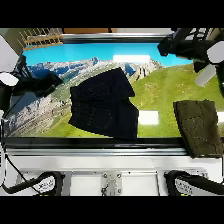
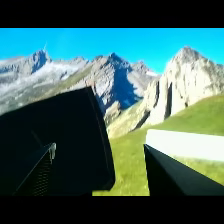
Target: Fold the clothes and pants, and hang the long-sleeved shirts on hangers.
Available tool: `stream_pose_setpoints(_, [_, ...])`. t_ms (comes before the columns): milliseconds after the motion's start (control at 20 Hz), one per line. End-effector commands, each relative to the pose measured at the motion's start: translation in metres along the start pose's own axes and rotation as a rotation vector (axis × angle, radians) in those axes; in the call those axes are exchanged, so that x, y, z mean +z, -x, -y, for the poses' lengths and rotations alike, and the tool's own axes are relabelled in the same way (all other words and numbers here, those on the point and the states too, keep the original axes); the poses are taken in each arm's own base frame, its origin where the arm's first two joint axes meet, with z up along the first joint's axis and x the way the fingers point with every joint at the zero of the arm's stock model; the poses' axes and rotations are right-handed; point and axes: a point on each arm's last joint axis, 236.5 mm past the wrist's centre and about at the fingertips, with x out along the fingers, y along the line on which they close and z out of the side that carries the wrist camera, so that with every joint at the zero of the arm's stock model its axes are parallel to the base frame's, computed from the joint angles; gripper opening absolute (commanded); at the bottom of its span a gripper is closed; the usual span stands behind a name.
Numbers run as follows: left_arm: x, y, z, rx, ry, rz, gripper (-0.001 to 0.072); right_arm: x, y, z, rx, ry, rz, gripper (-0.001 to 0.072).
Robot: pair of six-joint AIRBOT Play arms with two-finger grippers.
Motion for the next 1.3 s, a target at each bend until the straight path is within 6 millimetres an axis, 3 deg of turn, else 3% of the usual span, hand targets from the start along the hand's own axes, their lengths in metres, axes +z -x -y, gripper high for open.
stream_pose_setpoints(0, [-0.072,-0.017,-0.071,0.115,0.052,-0.247,0.06,-0.066,0.022,0.007,-0.029,0.005,-0.171,0.0609])
stream_pose_setpoints(100, [-0.11,-0.035,-0.095,0.139,0.093,-0.313,0.06,-0.106,0.028,0.002,-0.015,-0.01,-0.236,0.0609])
stream_pose_setpoints(200, [-0.129,-0.05,-0.1,0.116,0.116,-0.319,0.0599,-0.141,0.032,-0.002,0.002,-0.028,-0.292,0.0609])
stream_pose_setpoints(450, [-0.136,-0.069,-0.092,0.043,0.137,-0.265,0.0599,-0.197,0.038,-0.008,0.043,-0.101,-0.384,0.0608])
stream_pose_setpoints(750, [-0.14,-0.088,-0.067,0.041,0.037,-0.239,0.0599,-0.243,0.034,-0.001,0.025,-0.162,-0.479,0.0609])
stream_pose_setpoints(950, [-0.158,-0.102,-0.059,0.027,0.05,-0.298,0.0597,-0.267,0.036,0.001,0.019,-0.174,-0.544,0.0608])
stream_pose_setpoints(1000, [-0.161,-0.104,-0.056,0.02,0.055,-0.305,0.0447,-0.274,0.037,0.002,0.018,-0.178,-0.562,0.0609])
stream_pose_setpoints(1050, [-0.162,-0.105,-0.054,0.019,0.046,-0.304,0.0206,-0.284,0.038,0.003,0.013,-0.187,-0.589,0.0608])
stream_pose_setpoints(1100, [-0.161,-0.103,-0.052,0.018,0.034,-0.299,0.0034,-0.297,0.039,0.005,-0.003,-0.231,-0.62,0.0609])
stream_pose_setpoints(1250, [-0.152,-0.087,-0.04,-0.002,-0.001,-0.261,0.0022,-0.356,0.044,0.013,-0.121,-0.5,-0.748,0.0609])
